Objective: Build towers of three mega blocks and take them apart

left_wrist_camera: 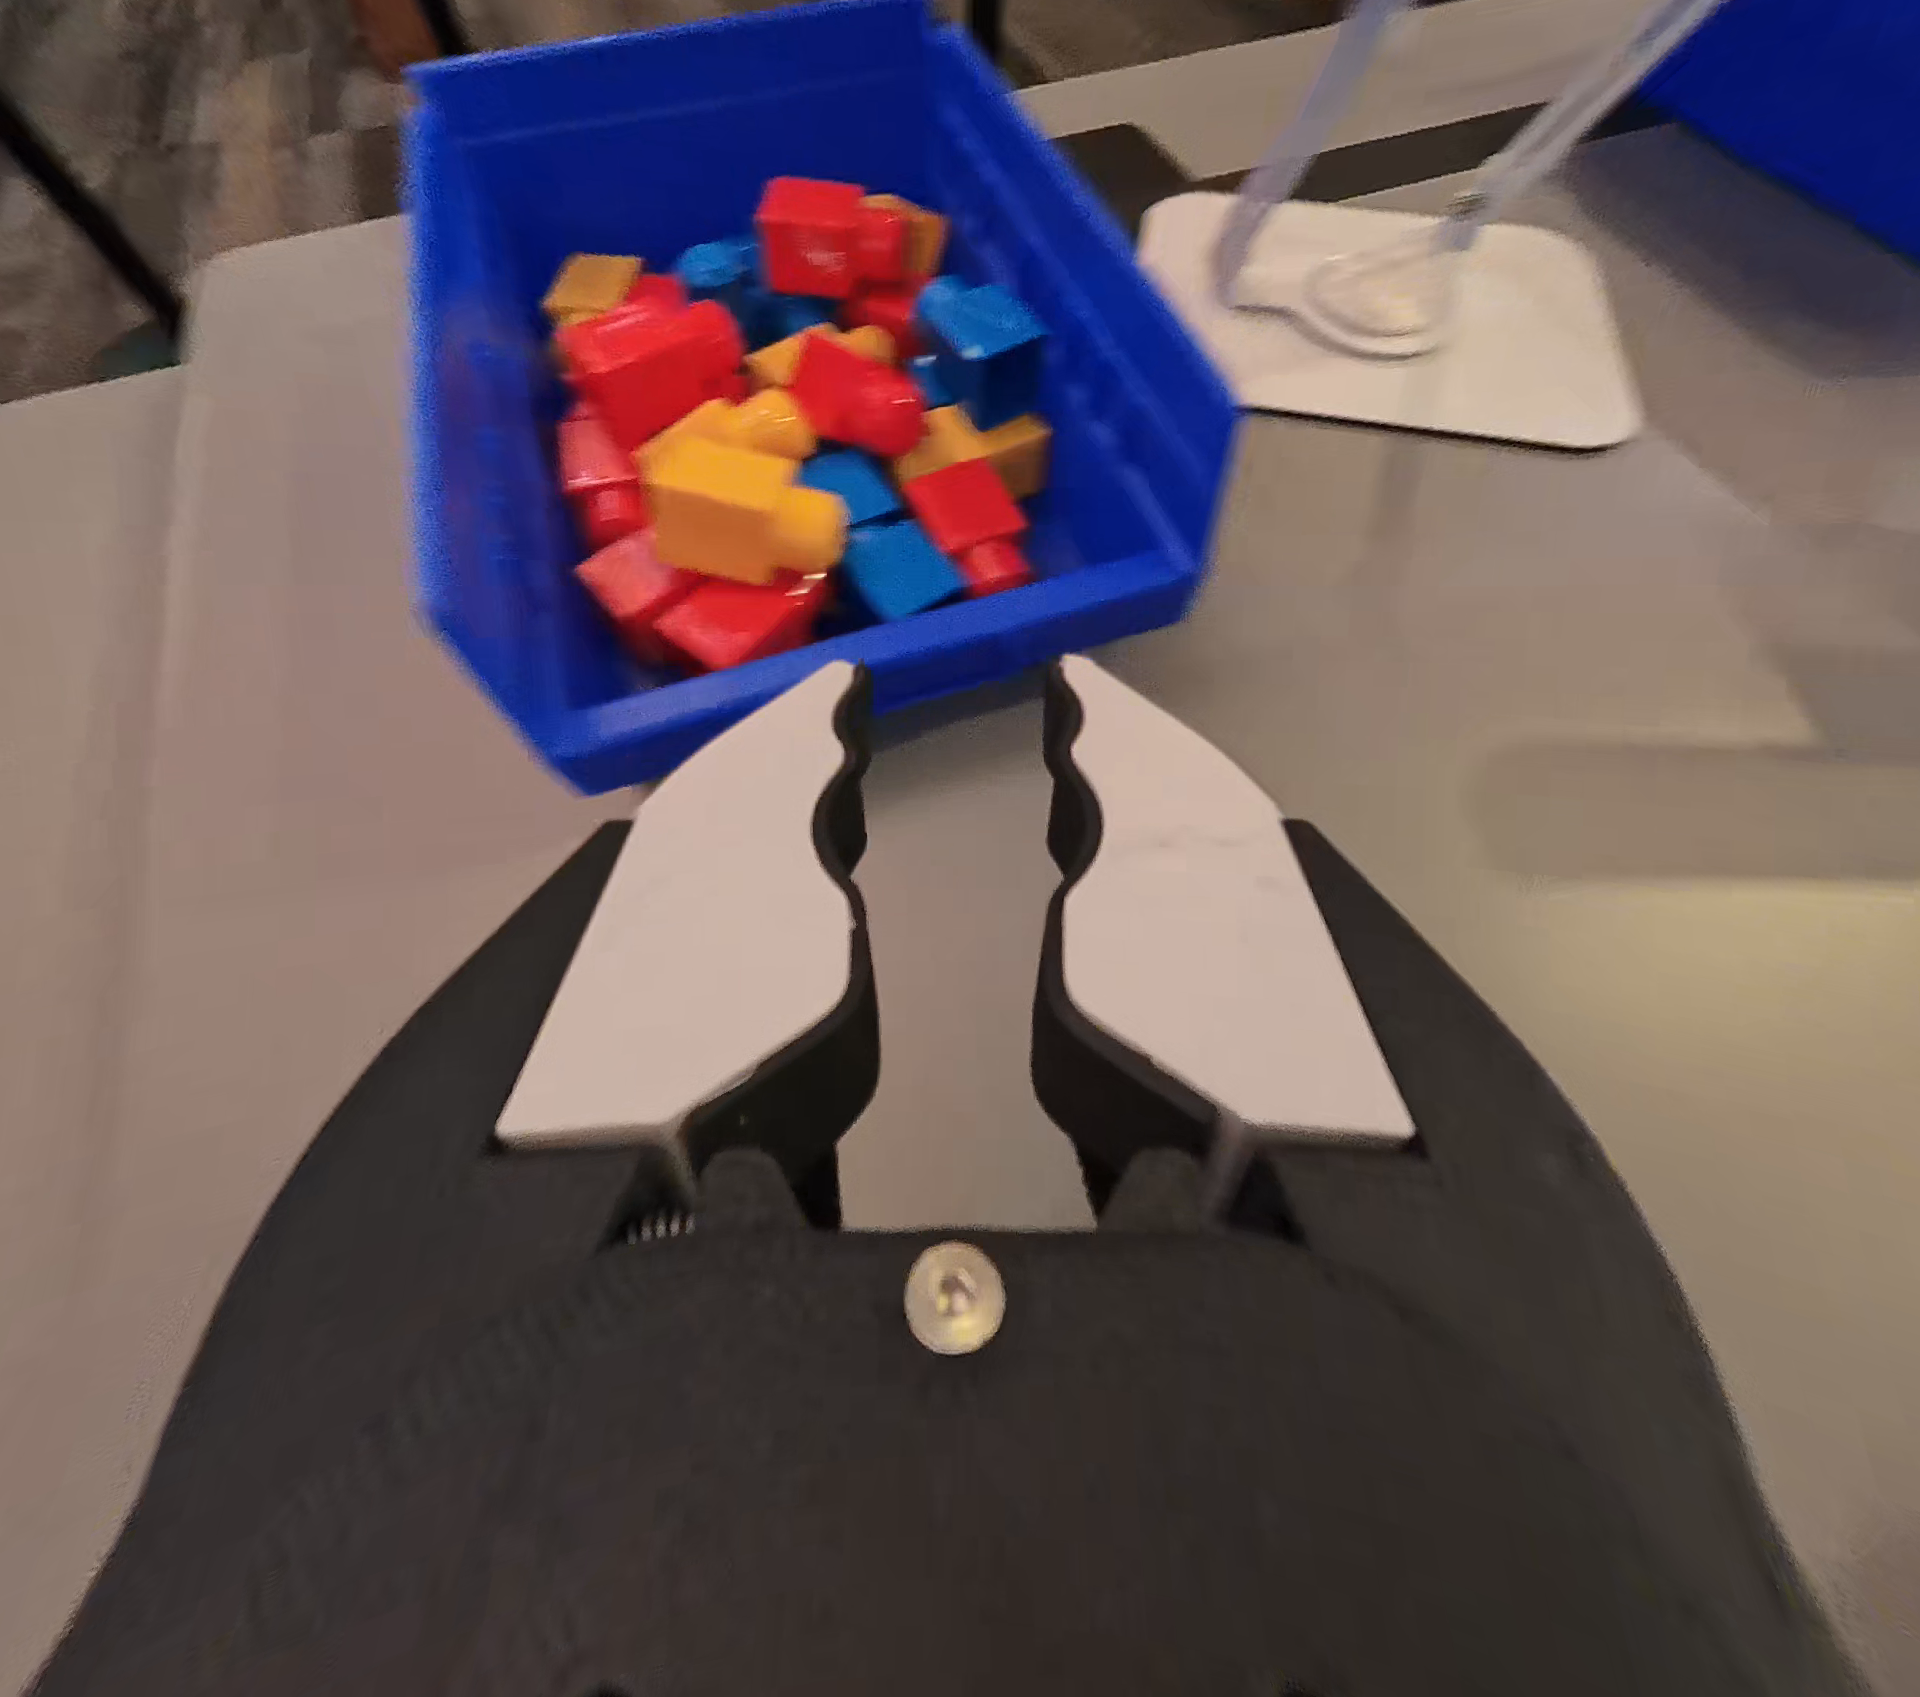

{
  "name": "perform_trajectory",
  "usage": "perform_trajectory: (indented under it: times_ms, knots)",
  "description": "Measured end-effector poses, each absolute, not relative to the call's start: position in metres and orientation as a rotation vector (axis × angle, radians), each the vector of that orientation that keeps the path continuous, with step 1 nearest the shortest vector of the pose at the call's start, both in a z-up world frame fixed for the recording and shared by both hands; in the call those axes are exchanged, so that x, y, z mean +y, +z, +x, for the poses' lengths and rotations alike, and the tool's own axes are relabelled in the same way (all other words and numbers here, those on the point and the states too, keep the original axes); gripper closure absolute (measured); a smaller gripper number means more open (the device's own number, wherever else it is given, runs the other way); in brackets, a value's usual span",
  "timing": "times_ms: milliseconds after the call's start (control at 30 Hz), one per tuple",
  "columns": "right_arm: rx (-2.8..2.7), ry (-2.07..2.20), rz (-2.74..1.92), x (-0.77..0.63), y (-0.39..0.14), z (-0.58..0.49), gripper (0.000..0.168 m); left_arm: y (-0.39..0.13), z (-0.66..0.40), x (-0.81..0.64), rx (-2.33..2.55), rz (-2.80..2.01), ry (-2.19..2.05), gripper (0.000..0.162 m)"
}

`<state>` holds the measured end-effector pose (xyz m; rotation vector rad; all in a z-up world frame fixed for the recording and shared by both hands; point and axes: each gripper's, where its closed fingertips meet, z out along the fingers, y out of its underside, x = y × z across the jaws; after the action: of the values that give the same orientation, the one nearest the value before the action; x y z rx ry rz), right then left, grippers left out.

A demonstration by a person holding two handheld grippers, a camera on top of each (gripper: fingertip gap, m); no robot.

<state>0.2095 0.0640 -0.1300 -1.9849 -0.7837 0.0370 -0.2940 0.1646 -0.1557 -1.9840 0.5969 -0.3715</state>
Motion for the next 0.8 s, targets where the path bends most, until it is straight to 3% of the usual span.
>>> perform_trajectory:
  times_ms: [133, 300, 533, 667, 733, 800]
  knots:
    - [-0.832, 0.259, -2.002, 0.067, -0.16, 0.153, 0.119, -0.171, -0.219, 0.129, 0.716, -1.978, -0.574, 0.119]
    - [-0.878, 0.409, -1.995, 0.078, -0.196, 0.101, 0.097, -0.194, -0.14, 0.104, 0.874, -1.978, -0.69, 0.093]
    - [-0.912, 0.4, -2.082, 0.1, -0.24, 0.092, 0.079, -0.253, -0.094, 0.107, 1.043, -2.096, -0.618, 0.085]
    - [-0.879, 0.391, -2.126, 0.107, -0.257, 0.102, 0.075, -0.274, -0.084, 0.111, 1.099, -2.151, -0.568, 0.07]
    - [-0.898, 0.365, -2.149, 0.109, -0.269, 0.104, 0.07, -0.282, -0.08, 0.111, 1.124, -2.179, -0.563, 0.071]
    - [-0.932, 0.333, -2.196, 0.108, -0.28, 0.106, 0.084, -0.285, -0.078, 0.112, 1.153, -2.175, -0.503, 0.071]
